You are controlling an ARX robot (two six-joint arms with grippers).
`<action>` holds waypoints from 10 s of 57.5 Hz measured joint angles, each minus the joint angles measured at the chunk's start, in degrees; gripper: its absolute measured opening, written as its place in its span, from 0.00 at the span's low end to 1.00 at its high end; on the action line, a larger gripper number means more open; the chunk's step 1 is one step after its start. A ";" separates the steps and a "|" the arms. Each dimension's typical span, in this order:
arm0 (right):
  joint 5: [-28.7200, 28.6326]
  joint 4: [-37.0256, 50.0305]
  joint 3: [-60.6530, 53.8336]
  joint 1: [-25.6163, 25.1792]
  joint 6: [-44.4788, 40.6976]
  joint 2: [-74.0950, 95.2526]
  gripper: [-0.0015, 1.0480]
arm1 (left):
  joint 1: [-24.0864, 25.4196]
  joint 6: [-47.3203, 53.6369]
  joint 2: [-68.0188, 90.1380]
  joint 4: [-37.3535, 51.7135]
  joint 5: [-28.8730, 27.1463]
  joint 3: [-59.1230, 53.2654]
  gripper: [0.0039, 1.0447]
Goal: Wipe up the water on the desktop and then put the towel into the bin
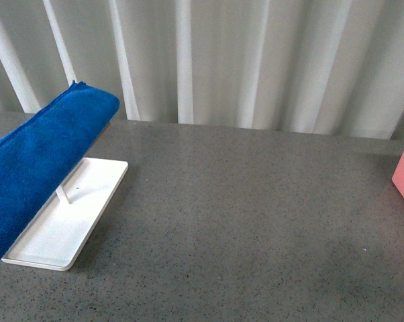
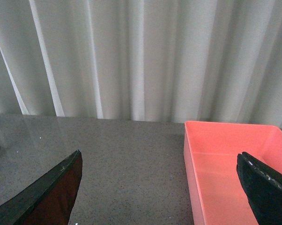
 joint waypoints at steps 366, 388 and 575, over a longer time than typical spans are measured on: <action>-34.14 6.21 9.57 -0.59 -34.03 50.77 0.93 | -37.38 -30.99 112.91 67.01 24.30 57.00 0.05; -40.13 27.54 11.56 -0.72 -33.94 64.57 0.93 | -37.24 -34.49 112.02 67.01 24.09 57.05 0.05; -33.35 34.21 20.74 -9.16 -19.17 77.77 0.04 | 15.93 0.50 62.75 53.00 14.69 8.57 0.48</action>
